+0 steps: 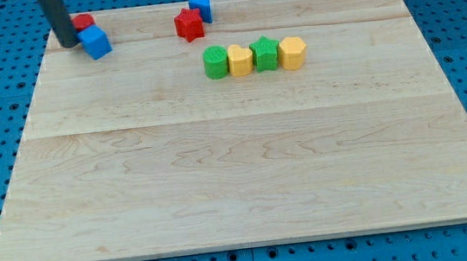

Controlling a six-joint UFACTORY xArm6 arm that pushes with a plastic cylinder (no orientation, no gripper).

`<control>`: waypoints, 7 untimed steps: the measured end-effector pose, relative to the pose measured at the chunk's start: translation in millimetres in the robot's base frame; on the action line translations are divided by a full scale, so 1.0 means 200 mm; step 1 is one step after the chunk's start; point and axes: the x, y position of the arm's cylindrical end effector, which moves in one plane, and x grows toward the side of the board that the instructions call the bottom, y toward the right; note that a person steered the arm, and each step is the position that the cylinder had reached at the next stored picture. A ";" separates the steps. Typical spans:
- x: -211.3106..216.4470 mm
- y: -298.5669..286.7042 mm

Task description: Move the blue cube and red circle towards the red star

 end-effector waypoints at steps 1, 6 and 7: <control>0.12 0.21; 0.12 -0.39; -0.20 -0.22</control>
